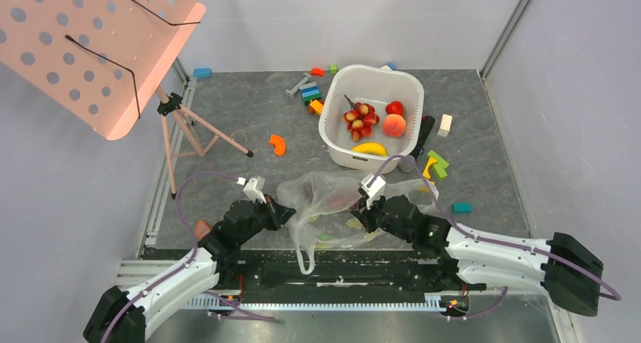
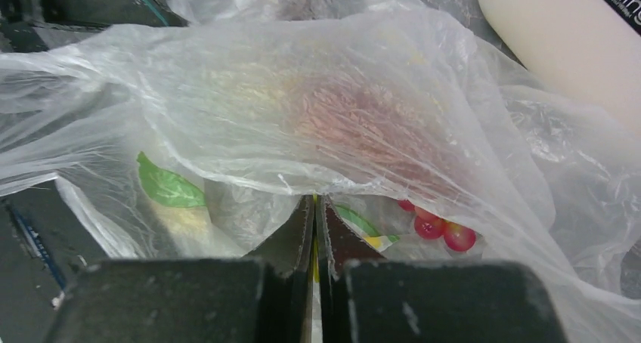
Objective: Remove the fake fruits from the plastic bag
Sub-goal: Take out the fake fruit from the plastic bag.
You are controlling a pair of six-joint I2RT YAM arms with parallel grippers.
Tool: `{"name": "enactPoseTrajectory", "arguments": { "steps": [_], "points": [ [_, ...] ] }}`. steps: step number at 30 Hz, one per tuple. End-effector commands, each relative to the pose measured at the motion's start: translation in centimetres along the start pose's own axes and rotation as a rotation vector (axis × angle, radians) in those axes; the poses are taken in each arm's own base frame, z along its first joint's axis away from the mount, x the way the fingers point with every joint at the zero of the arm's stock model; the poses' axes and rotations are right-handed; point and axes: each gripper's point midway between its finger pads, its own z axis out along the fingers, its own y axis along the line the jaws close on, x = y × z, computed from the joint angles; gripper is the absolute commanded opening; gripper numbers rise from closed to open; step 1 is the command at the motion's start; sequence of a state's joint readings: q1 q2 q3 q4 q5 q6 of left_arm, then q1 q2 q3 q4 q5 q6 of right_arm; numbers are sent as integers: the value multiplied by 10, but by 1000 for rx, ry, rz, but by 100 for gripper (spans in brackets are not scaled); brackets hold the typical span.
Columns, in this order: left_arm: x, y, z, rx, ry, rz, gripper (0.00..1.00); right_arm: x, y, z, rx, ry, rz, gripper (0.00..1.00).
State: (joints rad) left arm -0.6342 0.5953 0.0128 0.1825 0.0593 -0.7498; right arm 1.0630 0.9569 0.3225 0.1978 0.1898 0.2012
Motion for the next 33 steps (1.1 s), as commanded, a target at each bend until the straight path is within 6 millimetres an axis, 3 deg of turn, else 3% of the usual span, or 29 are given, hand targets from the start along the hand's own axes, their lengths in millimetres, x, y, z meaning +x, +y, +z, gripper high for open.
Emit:
{"name": "enactPoseTrajectory", "arguments": {
  "steps": [1,3,6,9,10,11,13,23,27,33],
  "points": [
    [-5,-5,1,33,-26,22,2,-24,9,-10,-42,-50,13,0],
    [-5,-7,1,44,-27,24,3,-35,11,-15,-54,-73,15,0],
    [-8,-15,-2,72,-22,35,24,-50,15,-22,-71,-108,22,0],
    [-17,-29,-6,112,-33,47,36,-61,16,-28,-78,-131,26,0],
    [-21,-34,-8,125,-36,53,45,-65,17,-29,-82,-140,29,0],
    [-25,-40,-11,142,-44,60,62,-70,18,-31,-88,-152,31,0],
    [-36,-51,-16,166,-60,76,72,-78,21,-34,-101,-167,33,0],
    [-88,-112,-52,280,-125,151,77,-110,29,-42,-130,-239,37,0],
    [-97,-138,-63,364,-113,173,75,-117,31,-41,-135,-252,40,0],
    [-99,-168,-77,495,-78,206,69,-145,39,-52,-172,-316,56,0]
  ]
}}
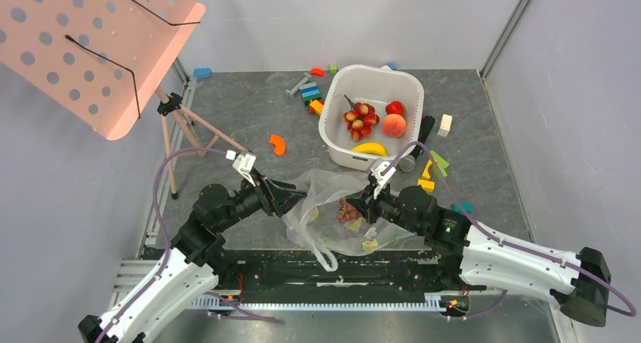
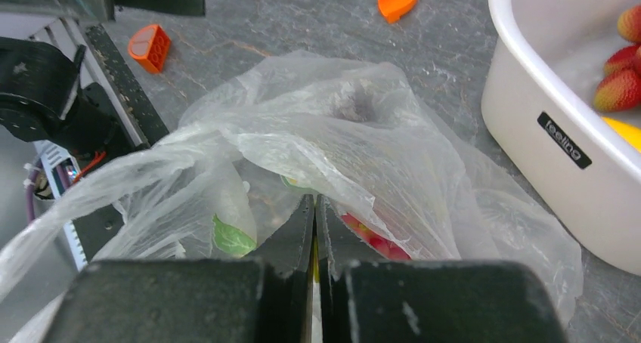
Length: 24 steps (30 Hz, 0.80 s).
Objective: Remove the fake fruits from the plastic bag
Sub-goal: Take out the fake fruit from the plastic bag.
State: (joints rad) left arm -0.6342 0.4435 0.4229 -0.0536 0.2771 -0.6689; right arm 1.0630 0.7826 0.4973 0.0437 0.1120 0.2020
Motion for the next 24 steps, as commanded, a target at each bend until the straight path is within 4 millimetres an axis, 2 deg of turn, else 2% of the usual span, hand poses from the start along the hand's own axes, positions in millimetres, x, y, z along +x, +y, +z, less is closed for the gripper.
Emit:
{"name": "enactPoseTrajectory", "arguments": {
  "steps": [1,6,10,13,21,24],
  "points": [
    [-7,-34,-3,152,38,61,67,-61,19,-6,-69,-148,24,0],
    [-2,-72,-4,337,106,101,53,-83,28,-10,-103,-179,23,0],
    [4,-87,-5,386,138,161,48,-92,25,-11,-79,-191,34,0],
    [9,-91,-2,388,144,216,46,-97,23,-11,-64,-204,52,0],
    [14,-101,9,425,61,473,52,-116,27,-13,-58,-202,82,0],
    [12,-99,12,434,8,569,61,-127,32,-16,-79,-220,85,0]
  ]
}}
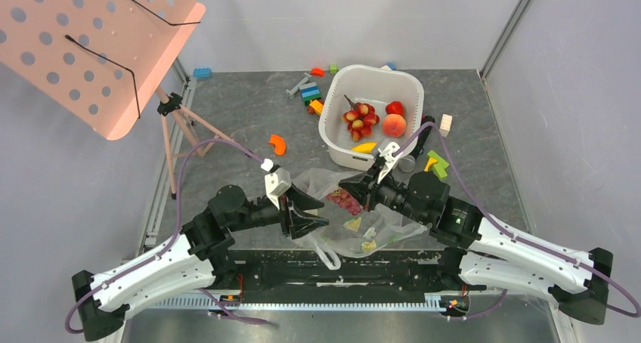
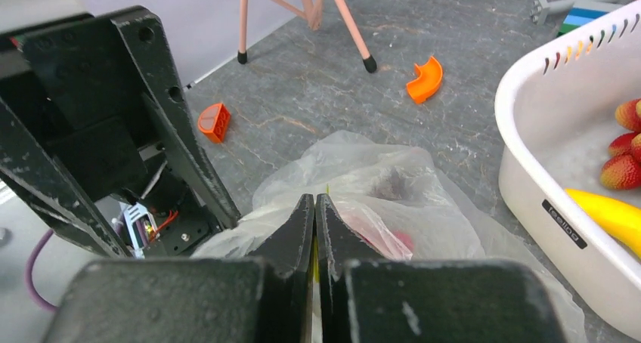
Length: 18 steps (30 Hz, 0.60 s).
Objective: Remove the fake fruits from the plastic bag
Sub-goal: Take out the fake fruit from the plastic bag.
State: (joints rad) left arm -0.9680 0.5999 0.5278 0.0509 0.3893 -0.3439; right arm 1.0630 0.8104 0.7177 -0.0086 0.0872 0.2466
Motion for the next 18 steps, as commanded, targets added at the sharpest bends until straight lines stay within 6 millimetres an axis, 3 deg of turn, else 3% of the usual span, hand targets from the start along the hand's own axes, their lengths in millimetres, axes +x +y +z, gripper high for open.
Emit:
{"name": "enactPoseTrajectory", "arguments": {
  "steps": [1,9,18],
  "points": [
    [-28,9,3,-29,-128,276,63,-38,12,-4,-27,-69,25,0],
    [-30,11,4,14,-269,528,66,-48,28,-10,-104,-66,25,0],
    [-27,15,13,18,-265,532,64,-51,43,-16,-188,-63,27,0]
  ]
}}
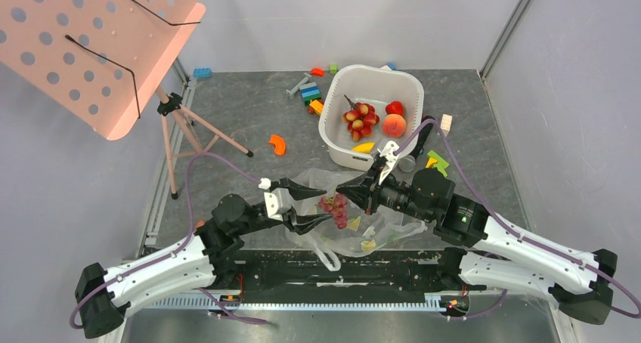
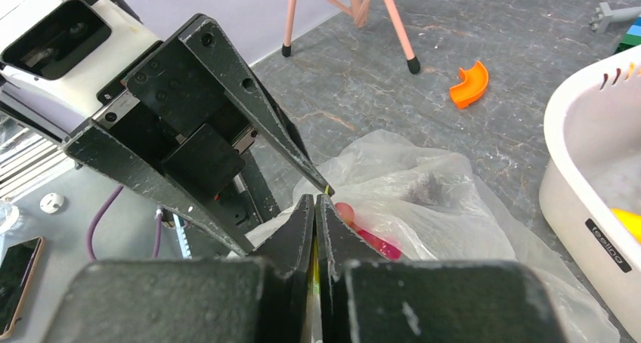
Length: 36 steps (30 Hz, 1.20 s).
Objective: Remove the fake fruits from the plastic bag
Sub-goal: Take out the fake fruit from the plastic bag.
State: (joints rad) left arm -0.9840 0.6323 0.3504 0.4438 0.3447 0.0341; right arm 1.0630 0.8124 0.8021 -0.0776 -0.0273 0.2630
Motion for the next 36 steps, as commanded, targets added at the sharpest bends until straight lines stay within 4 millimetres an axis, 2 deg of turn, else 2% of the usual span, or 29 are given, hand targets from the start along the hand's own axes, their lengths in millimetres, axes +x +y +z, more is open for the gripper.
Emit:
{"name": "enactPoseTrajectory", "arguments": {
  "steps": [1,17,30,33,36],
  "points": [
    [-24,3,5,3,-95,89,64,-33,20,-8,-81,-79,8,0],
    [-11,-4,11,47,-57,59,60,-44,29,-14,-119,-115,22,0],
    [-4,-4,15,53,-36,40,48,-48,33,-15,-141,-126,26,0],
    [-4,-4,16,57,-34,37,38,-49,33,-16,-142,-130,28,0],
    [-3,-5,18,67,-26,33,20,-49,33,-16,-140,-132,27,0]
  ]
}}
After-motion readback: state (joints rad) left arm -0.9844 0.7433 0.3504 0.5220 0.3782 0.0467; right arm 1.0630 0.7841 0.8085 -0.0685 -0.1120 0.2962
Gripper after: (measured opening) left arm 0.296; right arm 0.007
